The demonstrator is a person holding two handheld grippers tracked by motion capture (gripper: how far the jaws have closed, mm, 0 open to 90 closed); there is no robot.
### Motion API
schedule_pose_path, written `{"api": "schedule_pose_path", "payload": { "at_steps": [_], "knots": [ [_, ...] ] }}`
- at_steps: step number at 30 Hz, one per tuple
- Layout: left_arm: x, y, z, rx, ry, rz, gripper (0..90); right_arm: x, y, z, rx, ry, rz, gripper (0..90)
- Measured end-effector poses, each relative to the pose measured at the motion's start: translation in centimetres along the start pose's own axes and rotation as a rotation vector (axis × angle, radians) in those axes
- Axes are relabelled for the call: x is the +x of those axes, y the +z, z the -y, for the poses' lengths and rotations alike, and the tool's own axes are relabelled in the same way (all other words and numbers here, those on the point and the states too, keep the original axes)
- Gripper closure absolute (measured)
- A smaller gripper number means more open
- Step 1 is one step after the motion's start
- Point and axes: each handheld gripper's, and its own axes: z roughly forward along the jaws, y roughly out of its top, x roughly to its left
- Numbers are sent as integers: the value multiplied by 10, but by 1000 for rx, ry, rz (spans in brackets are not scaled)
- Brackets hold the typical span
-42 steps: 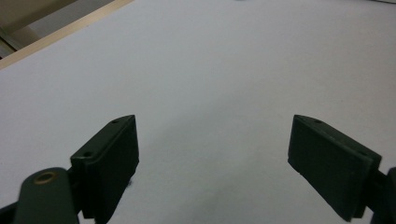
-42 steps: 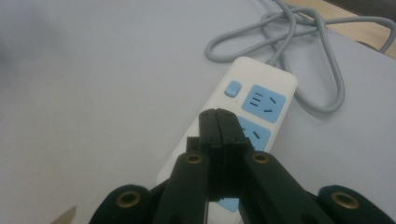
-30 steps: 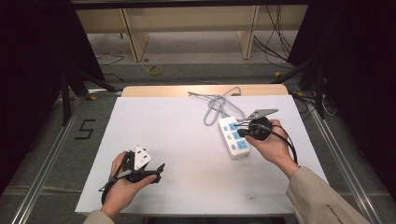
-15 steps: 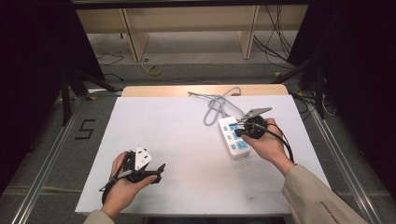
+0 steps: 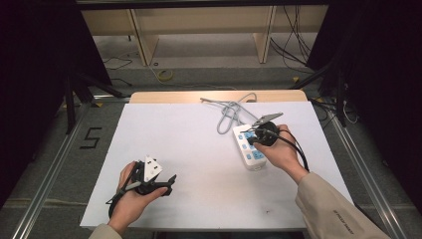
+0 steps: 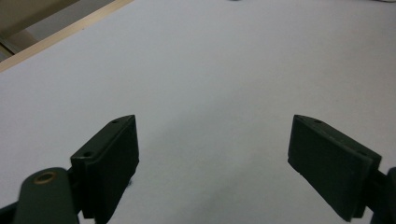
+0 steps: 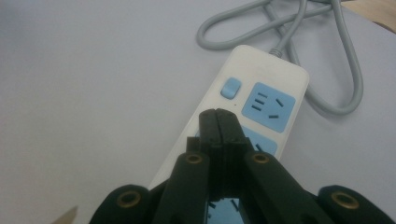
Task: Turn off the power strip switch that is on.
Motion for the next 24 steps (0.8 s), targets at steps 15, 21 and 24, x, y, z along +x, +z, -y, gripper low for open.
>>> {"api": "schedule_pose_path", "payload": {
  "at_steps": [15, 21, 24],
  "knots": [
    [0, 0, 0, 0, 0, 2, 161, -1, 8, -6, 18, 4, -3, 900],
    [0, 0, 0, 0, 1, 2, 160, 0, 10, -8, 28, 7, -6, 900],
    [0, 0, 0, 0, 1, 3, 160, 0, 11, -7, 36, 9, -9, 900]
  ]
}}
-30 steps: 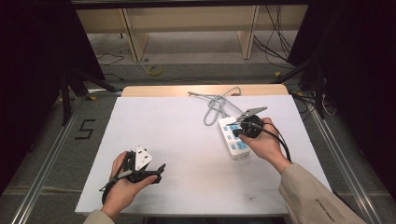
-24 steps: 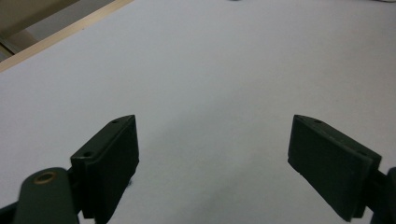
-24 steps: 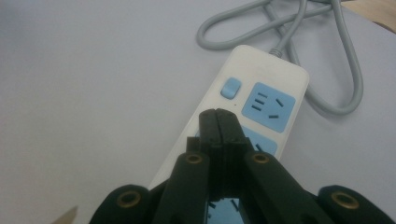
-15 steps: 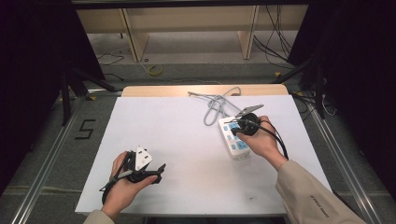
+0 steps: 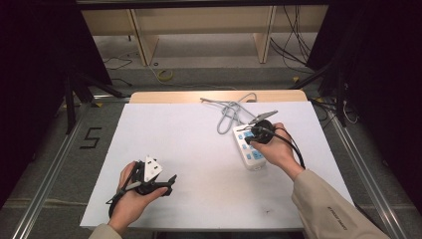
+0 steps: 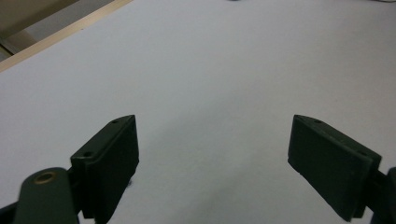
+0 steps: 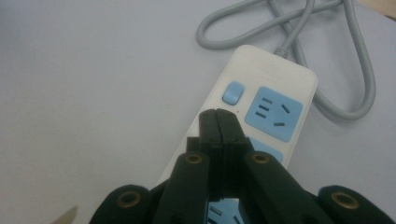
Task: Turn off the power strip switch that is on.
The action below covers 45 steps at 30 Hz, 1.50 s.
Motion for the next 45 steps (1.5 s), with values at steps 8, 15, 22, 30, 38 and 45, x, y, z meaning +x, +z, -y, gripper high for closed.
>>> {"api": "schedule_pose_path", "payload": {
  "at_steps": [8, 15, 22, 30, 38, 45],
  "knots": [
    [0, 0, 0, 1, 1, 0, 161, 0, 3, 0, 14, 0, 1, 900],
    [0, 0, 0, 1, 0, 1, 160, 0, 6, -2, 27, 0, 3, 900],
    [0, 0, 0, 0, 1, 2, 160, 2, 10, -6, 46, -2, 1, 900],
    [0, 0, 0, 0, 2, 4, 160, 4, 15, -9, 67, -2, -4, 900],
    [-1, 0, 0, 0, 3, 4, 161, 4, 20, -9, 96, 9, -6, 900],
    [0, 0, 0, -1, 3, 1, 161, 3, 22, -9, 111, 12, -12, 900]
  ]
}}
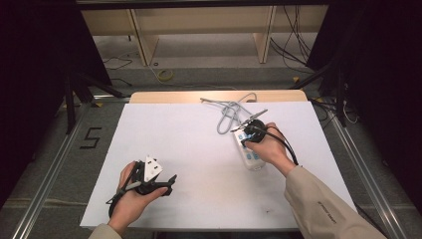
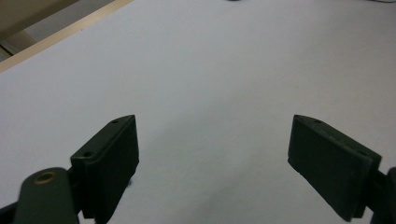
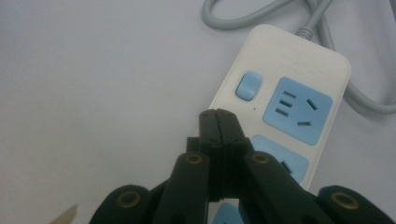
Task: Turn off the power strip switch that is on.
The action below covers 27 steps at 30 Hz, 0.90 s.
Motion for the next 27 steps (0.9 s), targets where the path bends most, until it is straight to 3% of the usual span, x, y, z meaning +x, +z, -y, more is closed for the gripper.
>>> {"api": "schedule_pose_path", "payload": {
  "at_steps": [27],
  "knots": [
    [0, 0, 0, -1, -2, 2, 160, -1, 4, -1, 48, 13, -8, 900]
  ]
}}
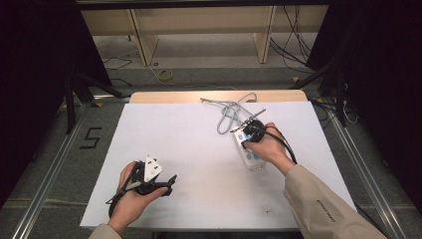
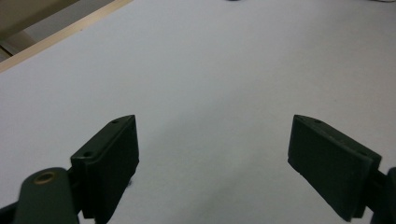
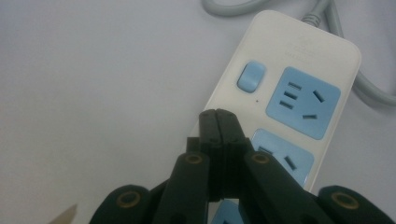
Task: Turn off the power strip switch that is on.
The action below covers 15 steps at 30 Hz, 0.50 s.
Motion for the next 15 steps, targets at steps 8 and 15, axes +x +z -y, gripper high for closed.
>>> {"api": "schedule_pose_path", "payload": {
  "at_steps": [8, 15],
  "knots": [
    [0, 0, 0, 1, 2, 1, 160, 0, 0, -1, 18, 5, -6, 900],
    [0, 0, 0, 1, 4, 2, 160, 0, 0, -3, 34, 1, -1, 900]
  ]
}}
